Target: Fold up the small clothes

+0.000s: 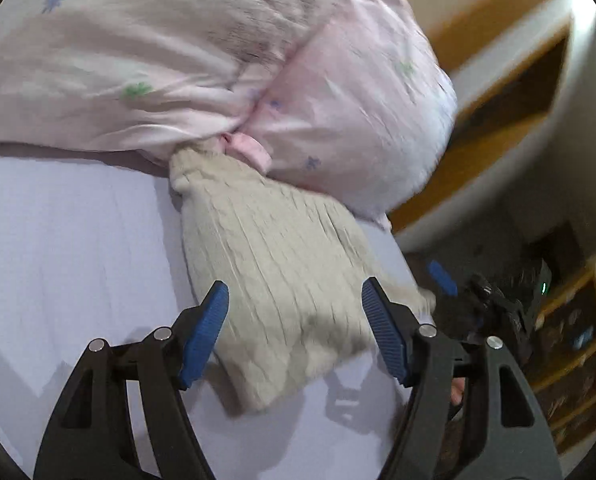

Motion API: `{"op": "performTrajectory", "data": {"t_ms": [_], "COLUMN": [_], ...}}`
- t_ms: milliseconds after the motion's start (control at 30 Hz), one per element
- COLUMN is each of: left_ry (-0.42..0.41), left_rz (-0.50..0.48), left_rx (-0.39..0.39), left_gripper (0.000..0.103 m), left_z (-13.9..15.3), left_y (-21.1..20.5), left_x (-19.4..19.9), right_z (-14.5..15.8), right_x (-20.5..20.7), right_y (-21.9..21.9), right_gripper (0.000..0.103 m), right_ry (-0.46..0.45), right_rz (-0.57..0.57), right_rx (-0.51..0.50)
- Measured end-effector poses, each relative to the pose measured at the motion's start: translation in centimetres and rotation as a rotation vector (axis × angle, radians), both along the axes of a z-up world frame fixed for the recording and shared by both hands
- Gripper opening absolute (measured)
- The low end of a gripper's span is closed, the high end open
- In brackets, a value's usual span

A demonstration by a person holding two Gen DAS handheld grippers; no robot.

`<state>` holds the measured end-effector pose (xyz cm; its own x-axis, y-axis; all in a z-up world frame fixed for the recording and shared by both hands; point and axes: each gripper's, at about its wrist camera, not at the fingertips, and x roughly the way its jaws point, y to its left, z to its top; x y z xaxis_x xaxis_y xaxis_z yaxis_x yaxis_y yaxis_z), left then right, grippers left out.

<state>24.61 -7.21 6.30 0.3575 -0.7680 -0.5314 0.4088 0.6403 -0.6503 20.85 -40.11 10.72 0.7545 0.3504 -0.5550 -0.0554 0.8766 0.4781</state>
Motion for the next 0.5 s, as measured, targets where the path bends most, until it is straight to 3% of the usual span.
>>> {"op": "performTrajectory", "data": {"t_ms": [100,133,167,233,333,433,500], "left_ry": [-0.067,-0.122,-0.158,-0.194,-0.090,-0.080,-0.075], "left_rz": [-0.104,-0.133,-0.152,-0.186,-0.251,-0.271,-0.271], "left_rx": [0.011,0.061,0.109,0.209,0.321,0.335,0.334], "left_gripper": [0.069,0.069,0.069,0.069,0.063,0.059,0.059], "left_z": [0.7,0.8,1.0,0.2,-2.9,-3.5,-3.4], "left_y": [-1.4,-2.9,-3.7,-5.5,-7.8,-7.5,-7.5], "left_x": [-3.1,-4.2,-5.3,-6.6,-6.3,-6.3,-6.3], "right_z": [-1.1,-1.8,-2.7,-3.9,-5.6,-7.4,-6.0], "right_x": [-0.3,0.0,0.1,-0.5,-2.4,-3.8,-4.2], "right_y": [2.0,2.4,2.6,2.0,0.3,-0.9,-0.9], "right_gripper": [0.068,0.037,0.019,0.018,0.016,0.016,0.025], "right_ry": [0.095,0.137,0.183,0.214,0.281,0.347,0.306], "right_rz": [0.025,0.021,0.003,-0.018,-0.082,-0.073,-0.062], "right_rx": [-0.102,-0.148,-0.181,-0.149,-0.106,-0.029,-0.010]}}
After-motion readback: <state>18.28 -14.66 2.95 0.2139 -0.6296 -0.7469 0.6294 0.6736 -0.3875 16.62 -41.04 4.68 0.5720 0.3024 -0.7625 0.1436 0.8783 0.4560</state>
